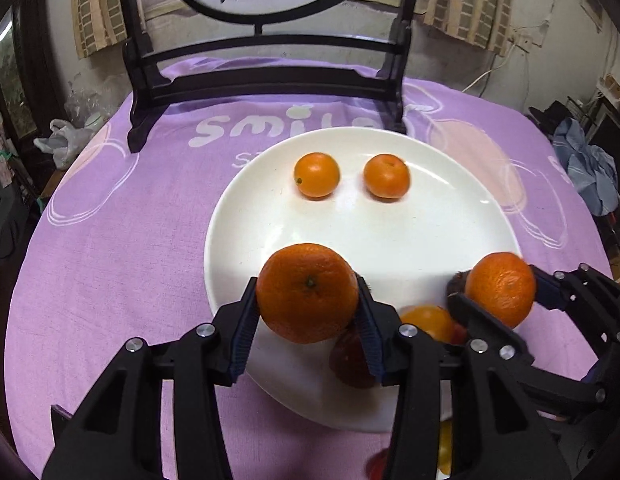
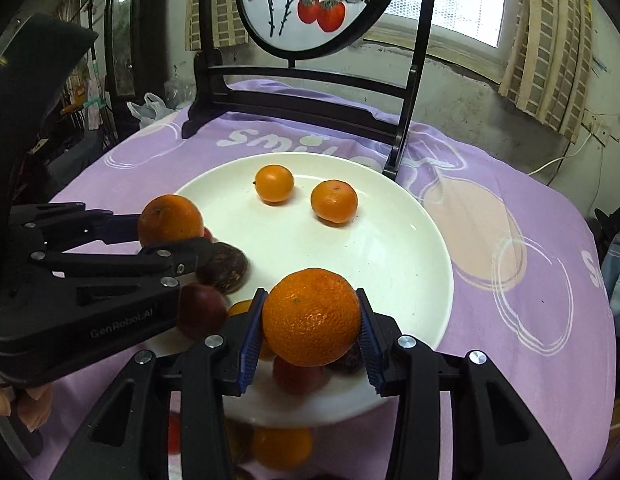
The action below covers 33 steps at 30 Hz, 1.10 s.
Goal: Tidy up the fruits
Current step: 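Release both tangerines on the plate with the left and right tools, then grasp the dark brown fruit with the right tool while the left tool grasps the red tomato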
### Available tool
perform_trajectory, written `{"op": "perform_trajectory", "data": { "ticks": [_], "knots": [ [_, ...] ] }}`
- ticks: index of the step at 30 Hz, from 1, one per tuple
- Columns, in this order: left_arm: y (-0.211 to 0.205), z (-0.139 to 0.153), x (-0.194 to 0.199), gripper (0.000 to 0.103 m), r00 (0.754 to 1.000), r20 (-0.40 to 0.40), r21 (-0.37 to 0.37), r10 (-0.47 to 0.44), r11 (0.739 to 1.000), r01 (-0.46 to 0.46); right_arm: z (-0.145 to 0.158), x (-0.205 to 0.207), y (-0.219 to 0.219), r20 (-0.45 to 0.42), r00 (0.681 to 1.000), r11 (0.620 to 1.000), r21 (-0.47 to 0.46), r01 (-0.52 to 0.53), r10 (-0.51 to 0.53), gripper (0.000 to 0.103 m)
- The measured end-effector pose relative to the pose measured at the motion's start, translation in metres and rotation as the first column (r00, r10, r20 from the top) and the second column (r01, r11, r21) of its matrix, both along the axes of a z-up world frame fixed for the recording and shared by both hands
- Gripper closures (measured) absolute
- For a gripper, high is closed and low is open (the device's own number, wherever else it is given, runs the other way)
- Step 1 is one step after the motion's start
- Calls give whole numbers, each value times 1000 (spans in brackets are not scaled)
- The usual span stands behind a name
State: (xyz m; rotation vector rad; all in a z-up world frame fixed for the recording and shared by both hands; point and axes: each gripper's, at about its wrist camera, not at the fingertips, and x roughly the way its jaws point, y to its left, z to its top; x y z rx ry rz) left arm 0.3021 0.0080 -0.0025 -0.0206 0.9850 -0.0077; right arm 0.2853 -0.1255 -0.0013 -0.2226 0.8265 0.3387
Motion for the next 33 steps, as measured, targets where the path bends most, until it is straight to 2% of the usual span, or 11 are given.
{"op": "perform_trajectory", "data": {
  "ticks": [2,5,8,13,18,22,25,33],
  "knots": [
    [1,1,0,36,1000,5,2,20,1000,-20,0,1,-3,-1,1000,1000,16,6,-6,47],
    [4,16,-11,22,997,69,-11,43,999,-42,6,-7,-10,29,1000,999,38,11,-12,44],
    [4,29,-26,15,994,103,-1,47,999,-48,14,-22,-21,51,998,999,38,28,-30,44],
    [-1,45,-67,14,990,138,3,30,1000,-31,24,-59,-53,57,997,997,65,49,-53,40],
    [-10,46,-111,13,988,152,1,3,1000,-3,17,-97,-80,28,997,996,55,67,-69,40],
    [-16,37,-140,11,990,144,19,-8,1000,6,7,-127,-88,1,998,998,34,59,-59,40],
    [-13,23,-153,10,994,113,-20,13,1000,-10,-5,-145,-90,-28,998,998,17,54,-53,40],
    [1,-16,-153,9,998,50,-70,38,997,-34,-45,-160,-84,-98,991,995,-62,80,-86,39]
  ]
}}
